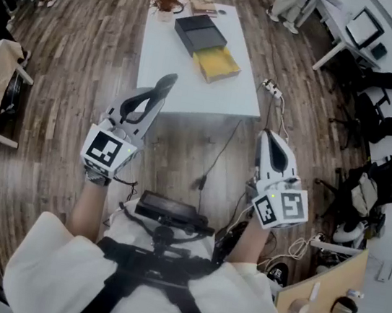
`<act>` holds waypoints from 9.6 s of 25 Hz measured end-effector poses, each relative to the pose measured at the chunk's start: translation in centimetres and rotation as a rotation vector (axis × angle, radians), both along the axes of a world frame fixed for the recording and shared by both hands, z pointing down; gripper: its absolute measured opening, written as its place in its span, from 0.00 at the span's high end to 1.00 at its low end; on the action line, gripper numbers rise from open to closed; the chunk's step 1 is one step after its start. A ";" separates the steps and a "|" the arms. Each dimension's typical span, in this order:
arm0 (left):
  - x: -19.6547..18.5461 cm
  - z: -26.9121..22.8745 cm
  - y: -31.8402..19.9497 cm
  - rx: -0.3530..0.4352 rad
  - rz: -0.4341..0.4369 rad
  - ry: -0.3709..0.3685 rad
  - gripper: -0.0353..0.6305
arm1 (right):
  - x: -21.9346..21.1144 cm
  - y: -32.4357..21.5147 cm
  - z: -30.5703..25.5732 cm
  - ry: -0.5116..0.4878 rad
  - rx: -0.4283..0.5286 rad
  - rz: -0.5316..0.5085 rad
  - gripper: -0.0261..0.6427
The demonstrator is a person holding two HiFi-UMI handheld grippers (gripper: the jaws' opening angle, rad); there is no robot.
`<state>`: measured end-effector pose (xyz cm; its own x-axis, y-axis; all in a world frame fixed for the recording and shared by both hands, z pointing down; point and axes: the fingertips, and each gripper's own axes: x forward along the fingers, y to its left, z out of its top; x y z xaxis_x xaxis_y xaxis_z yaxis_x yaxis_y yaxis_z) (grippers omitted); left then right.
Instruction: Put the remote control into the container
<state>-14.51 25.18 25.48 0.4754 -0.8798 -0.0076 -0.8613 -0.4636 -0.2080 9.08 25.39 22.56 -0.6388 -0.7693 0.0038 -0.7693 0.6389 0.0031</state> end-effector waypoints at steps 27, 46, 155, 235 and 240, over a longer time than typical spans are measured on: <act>-3.5 0.9 0.9 -0.007 0.046 0.008 0.83 | -4.8 1.7 0.7 0.003 -0.021 0.039 0.96; -4.5 2.6 -4.8 -0.030 0.064 -0.005 0.83 | -7.6 -3.3 2.0 0.012 -0.012 0.004 0.96; 7.4 23.9 -52.9 -0.485 0.255 -0.254 0.83 | -1.1 -47.7 18.2 0.054 -0.462 0.031 0.96; 12.7 42.4 -52.4 -0.961 0.513 -0.413 0.82 | 2.3 -48.2 25.0 0.042 -0.595 0.151 0.96; 12.7 42.3 -52.6 -0.956 0.505 -0.411 0.82 | 2.1 -48.0 25.1 0.044 -0.603 0.146 0.96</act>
